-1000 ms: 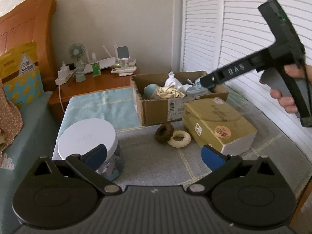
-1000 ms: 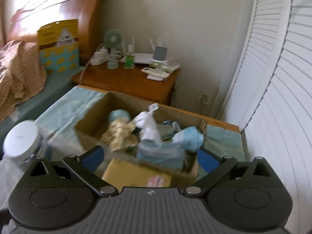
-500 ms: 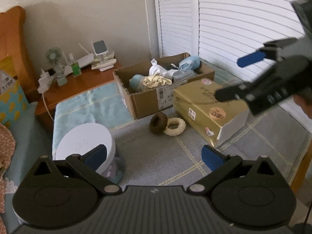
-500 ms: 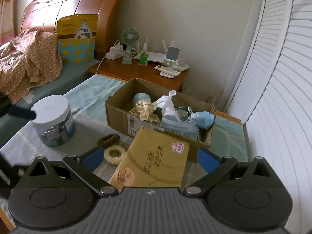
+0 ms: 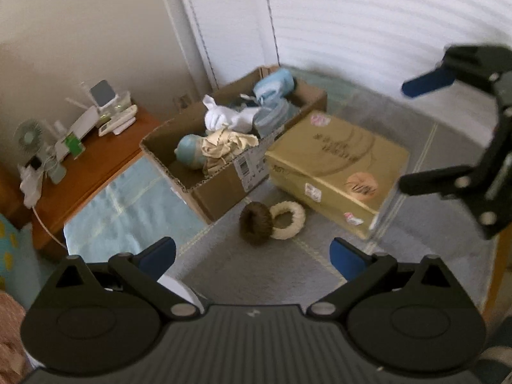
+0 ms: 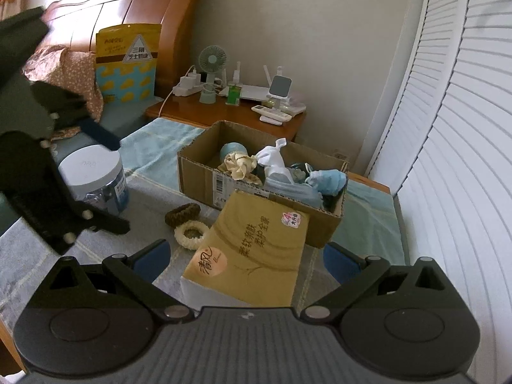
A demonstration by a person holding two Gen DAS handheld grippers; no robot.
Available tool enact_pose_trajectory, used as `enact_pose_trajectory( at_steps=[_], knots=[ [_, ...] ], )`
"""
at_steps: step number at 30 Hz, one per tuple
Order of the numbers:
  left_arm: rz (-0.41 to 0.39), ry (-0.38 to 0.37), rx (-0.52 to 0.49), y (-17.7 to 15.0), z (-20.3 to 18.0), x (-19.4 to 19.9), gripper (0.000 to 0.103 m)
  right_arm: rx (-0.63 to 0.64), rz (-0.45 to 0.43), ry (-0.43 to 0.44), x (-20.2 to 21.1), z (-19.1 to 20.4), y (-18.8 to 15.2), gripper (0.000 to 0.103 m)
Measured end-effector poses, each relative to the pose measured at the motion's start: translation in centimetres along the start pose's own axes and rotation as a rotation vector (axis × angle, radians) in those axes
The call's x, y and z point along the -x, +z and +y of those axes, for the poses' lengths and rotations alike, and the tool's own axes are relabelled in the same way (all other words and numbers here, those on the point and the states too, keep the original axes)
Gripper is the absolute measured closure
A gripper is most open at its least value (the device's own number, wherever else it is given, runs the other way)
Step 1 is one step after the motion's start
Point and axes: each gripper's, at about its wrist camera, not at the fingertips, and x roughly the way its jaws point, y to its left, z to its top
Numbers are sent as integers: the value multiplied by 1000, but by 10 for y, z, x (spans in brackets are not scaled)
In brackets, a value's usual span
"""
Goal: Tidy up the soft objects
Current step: 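Move the left tool down over the brown fuzzy fabric ring, then close the left tool on the brown fuzzy ring and lift it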
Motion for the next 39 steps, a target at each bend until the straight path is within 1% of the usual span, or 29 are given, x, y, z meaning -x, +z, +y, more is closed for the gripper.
enact_pose_trajectory(
  at_steps=[3,5,6,8,9,10,11,13,16,20,25,30,33,34,37,39],
  knots=[
    [48,-30,-16,9,4,-15,13,-5,-4,1,0,-3,-3,0],
    [71,-58,-7,16,8,-26,24,-13,-9,7,-1,-5,-4,0],
    [77,-66,-8,19,9,-32,28,-21,-10,13,-1,-6,-5,0],
    [88,-75,-21,24,9,-39,38,-38,-11,27,-4,-7,-6,0],
    [98,-82,-29,26,9,-44,40,-42,-11,32,-5,-8,-6,0],
    [107,-94,-32,28,9,-48,47,-45,-10,34,-5,-7,-7,0],
    [118,-109,-25,30,10,-53,51,-48,-10,35,-7,-7,-7,0],
    [133,-126,-9,33,13,-60,54,-53,-8,39,-8,-7,-8,0],
    [148,-141,17,35,18,-69,55,-58,-8,50,-10,-7,-9,0],
    [173,-136,31,35,23,-80,65,-64,-5,57,-14,-7,-10,0],
    [202,-148,51,34,27,-92,65,-72,-8,63,-15,-8,-9,0],
    [205,-167,63,34,26,-97,65,-72,-5,67,-17,-9,-9,0],
    [209,-181,62,31,27,-100,72,-68,-2,65,-17,-8,-9,0],
    [206,-180,64,30,27,-100,72,-69,-2,66,-17,-8,-10,0],
    [200,-179,68,30,28,-98,79,-75,-6,67,-16,-8,-10,0],
    [197,-174,72,30,29,-96,82,-75,-8,66,-16,-9,-10,0]
  ],
)
